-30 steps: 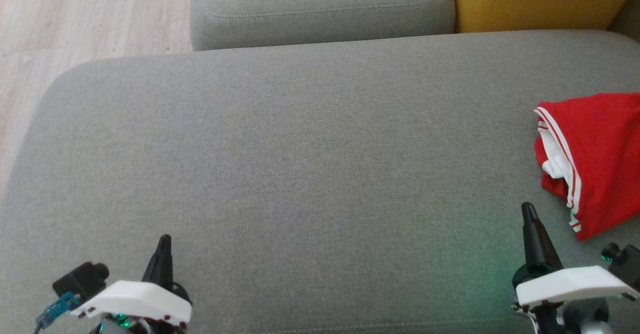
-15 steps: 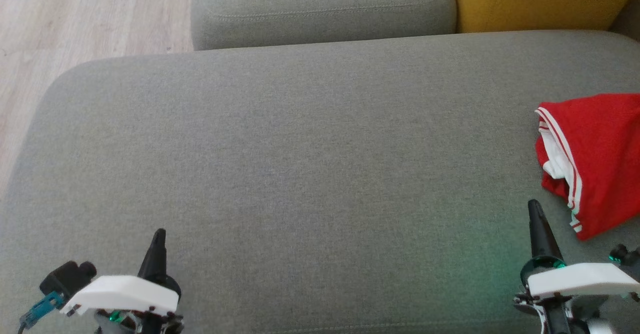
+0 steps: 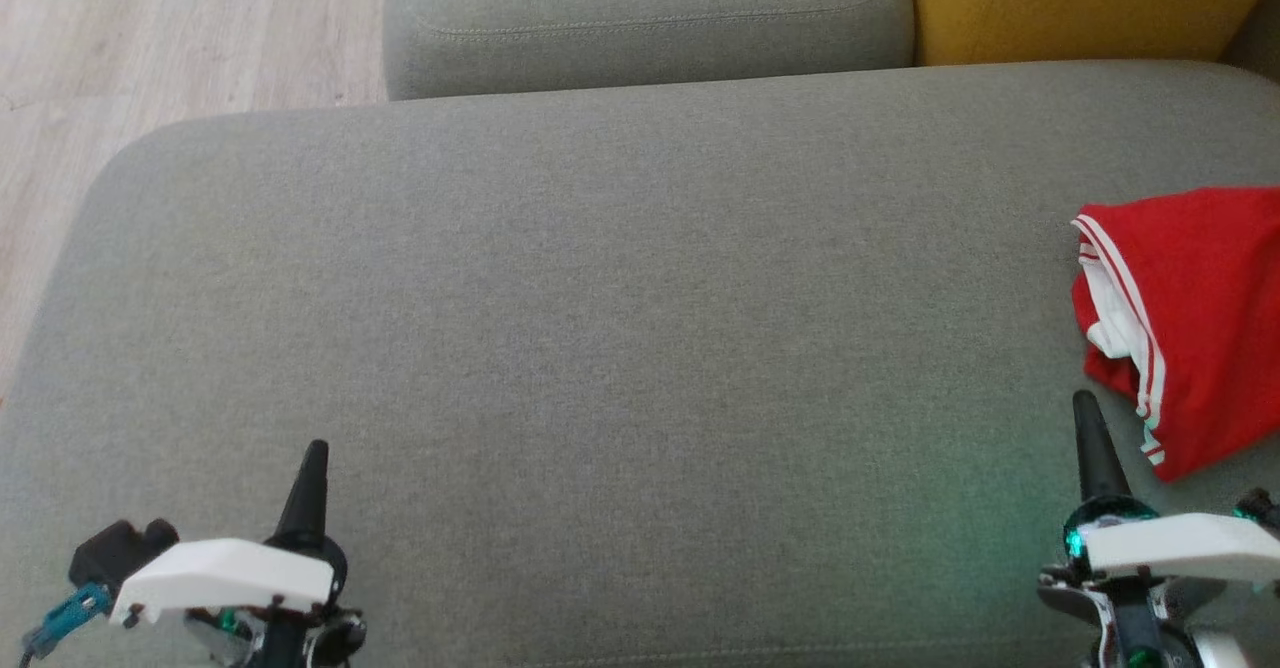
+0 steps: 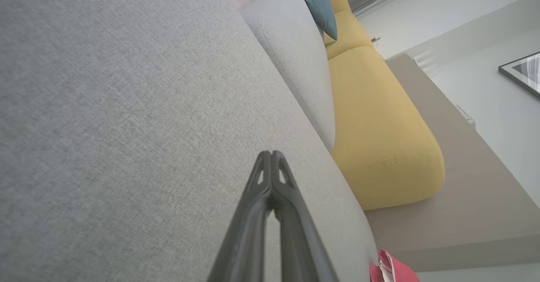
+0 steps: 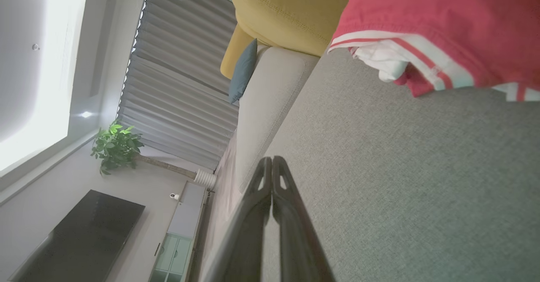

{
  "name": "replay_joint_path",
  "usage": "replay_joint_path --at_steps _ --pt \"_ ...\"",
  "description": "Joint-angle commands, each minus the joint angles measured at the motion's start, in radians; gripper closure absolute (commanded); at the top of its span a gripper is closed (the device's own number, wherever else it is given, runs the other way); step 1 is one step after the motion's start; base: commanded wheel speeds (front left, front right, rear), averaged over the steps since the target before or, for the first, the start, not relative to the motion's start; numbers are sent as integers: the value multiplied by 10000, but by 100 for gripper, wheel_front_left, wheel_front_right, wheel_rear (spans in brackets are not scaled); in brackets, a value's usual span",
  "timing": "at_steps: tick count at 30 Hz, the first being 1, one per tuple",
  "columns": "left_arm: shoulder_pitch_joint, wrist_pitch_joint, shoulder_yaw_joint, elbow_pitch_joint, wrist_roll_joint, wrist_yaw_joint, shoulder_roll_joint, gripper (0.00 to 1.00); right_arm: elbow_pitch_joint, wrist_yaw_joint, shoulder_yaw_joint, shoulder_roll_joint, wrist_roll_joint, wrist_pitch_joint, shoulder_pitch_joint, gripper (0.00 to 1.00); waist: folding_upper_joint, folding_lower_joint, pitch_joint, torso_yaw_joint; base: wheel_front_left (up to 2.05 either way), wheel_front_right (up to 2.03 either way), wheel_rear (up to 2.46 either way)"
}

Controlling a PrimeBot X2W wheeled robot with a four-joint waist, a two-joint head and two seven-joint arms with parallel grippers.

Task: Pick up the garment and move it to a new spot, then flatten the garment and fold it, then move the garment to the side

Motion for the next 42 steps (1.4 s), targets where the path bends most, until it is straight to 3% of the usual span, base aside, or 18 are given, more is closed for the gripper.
replay_joint_path --at_steps 1,42 --pt "-642 70 440 -245 -300 -126 47 100 -251 25 99 -213 343 49 -593 100 0 0 0 3 0 0 0" --pt "-1315 1214 1874 106 -4844 -1372 -482 100 590 37 -384 -207 5125 487 -1415 100 0 0 6 59 0 0 0"
